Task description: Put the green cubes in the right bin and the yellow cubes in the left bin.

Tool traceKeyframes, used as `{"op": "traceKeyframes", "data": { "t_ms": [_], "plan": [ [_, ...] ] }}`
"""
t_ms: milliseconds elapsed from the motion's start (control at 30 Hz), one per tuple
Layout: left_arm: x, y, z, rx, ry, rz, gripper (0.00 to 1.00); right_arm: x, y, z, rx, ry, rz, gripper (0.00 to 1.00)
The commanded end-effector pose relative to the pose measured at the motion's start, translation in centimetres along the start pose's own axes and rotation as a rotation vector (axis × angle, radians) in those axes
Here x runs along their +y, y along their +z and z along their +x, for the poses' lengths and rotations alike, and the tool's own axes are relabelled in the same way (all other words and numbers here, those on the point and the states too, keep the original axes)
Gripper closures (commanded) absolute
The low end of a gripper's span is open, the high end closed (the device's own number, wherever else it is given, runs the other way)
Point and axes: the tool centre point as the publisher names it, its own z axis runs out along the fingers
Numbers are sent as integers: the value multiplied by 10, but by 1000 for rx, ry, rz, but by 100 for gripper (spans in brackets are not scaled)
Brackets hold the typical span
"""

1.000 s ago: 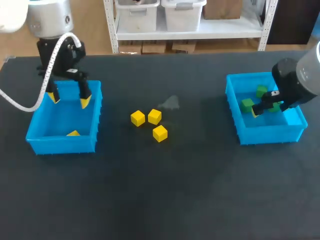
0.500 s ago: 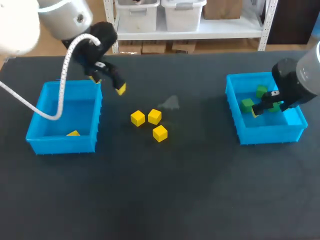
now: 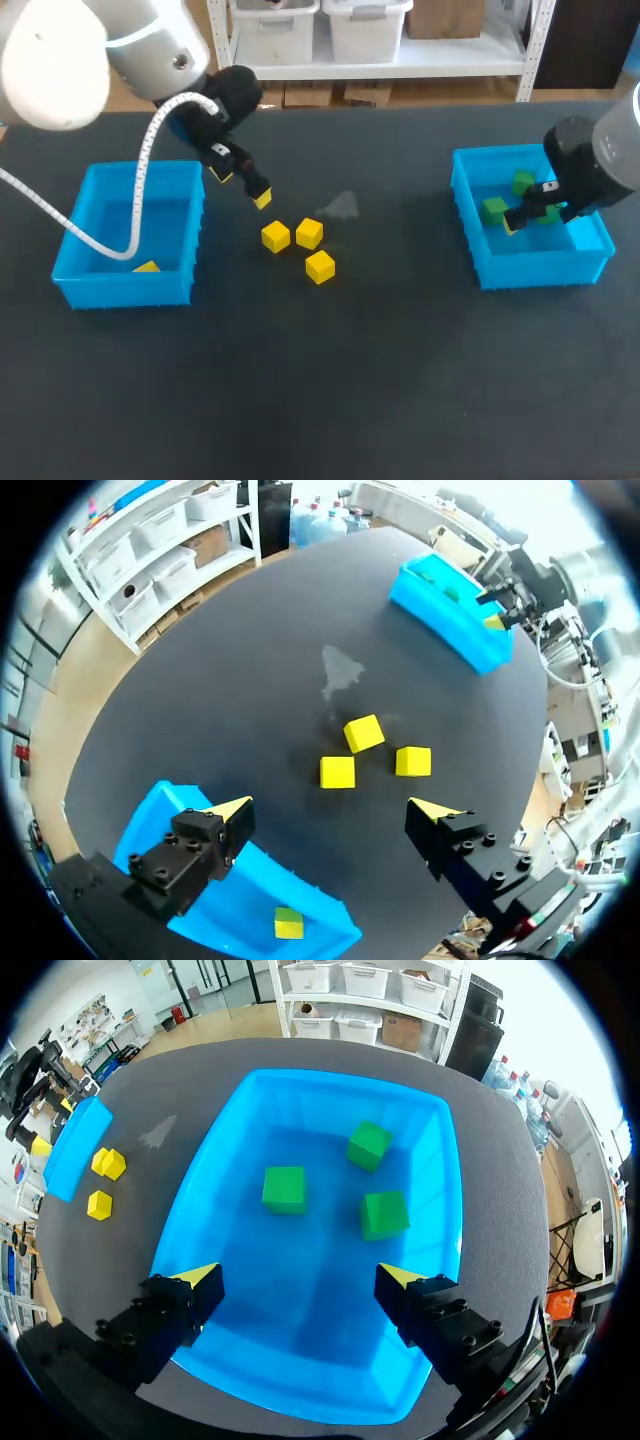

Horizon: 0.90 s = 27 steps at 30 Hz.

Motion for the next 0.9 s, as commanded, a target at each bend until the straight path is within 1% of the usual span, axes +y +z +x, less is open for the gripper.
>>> {"op": "traceKeyframes", "data": {
  "t_ms": [33, 133, 300, 433, 633, 767, 900],
  "plan": [
    [1, 11, -19, 111, 27, -18, 0, 1, -1, 1, -4, 1, 4, 0],
    [-1, 20, -25, 123, 68, -43, 0, 1, -1, 1, -4, 1, 4, 0],
    [-9, 32, -26, 157, 107, -40, 0, 1, -1, 1, -4, 1, 4, 0],
    [-13, 40, -23, 185, 114, -24, 0, 1, -1, 1, -4, 1, 4, 0],
    [-11, 49, -14, 223, 131, -29, 0, 1, -1, 1, -4, 1, 4, 0],
    [-9, 55, -8, 230, 135, -46, 0, 1, -1, 1, -4, 1, 4, 0],
    [-7, 63, -2, 225, 120, -57, 0, 1, -1, 1, -4, 1, 4, 0]
  ]
}}
